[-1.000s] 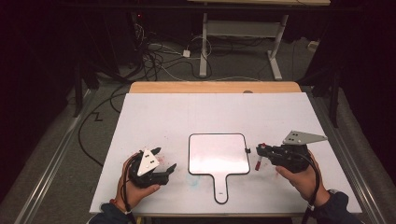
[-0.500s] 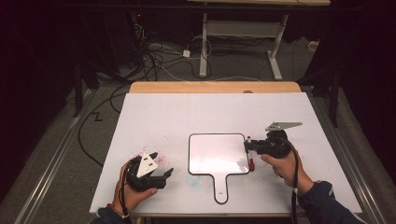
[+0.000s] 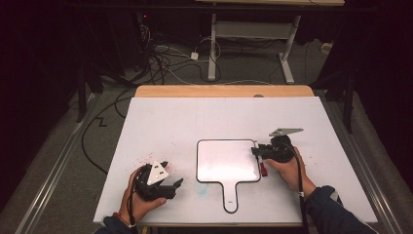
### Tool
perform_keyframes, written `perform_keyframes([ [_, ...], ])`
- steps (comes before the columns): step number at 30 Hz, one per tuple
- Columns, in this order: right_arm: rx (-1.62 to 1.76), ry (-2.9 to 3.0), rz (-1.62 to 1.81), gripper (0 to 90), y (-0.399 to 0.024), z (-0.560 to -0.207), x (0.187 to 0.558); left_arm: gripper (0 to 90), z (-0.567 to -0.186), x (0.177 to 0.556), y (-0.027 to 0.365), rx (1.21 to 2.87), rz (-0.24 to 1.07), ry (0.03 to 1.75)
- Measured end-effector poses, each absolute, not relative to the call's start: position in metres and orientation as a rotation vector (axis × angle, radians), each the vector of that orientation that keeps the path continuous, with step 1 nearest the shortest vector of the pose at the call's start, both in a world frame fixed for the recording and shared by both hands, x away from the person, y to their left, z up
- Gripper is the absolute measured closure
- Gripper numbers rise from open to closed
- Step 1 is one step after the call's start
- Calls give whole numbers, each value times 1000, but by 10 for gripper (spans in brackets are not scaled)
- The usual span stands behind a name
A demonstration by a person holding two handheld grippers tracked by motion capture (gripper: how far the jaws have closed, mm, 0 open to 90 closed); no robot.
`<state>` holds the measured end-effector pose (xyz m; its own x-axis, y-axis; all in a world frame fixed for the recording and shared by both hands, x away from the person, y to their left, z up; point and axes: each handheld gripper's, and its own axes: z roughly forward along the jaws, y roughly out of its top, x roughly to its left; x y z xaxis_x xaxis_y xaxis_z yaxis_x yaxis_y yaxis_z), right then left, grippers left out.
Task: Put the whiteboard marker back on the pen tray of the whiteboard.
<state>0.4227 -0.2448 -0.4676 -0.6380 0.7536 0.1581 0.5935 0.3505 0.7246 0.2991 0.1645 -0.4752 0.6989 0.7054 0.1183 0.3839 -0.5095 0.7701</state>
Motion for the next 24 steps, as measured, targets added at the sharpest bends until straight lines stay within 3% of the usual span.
perform_keyframes([
  [24, 1078, 2353, 1024, 572, -243, -466, 420, 218, -476, 301, 161, 2171, 547, 814],
])
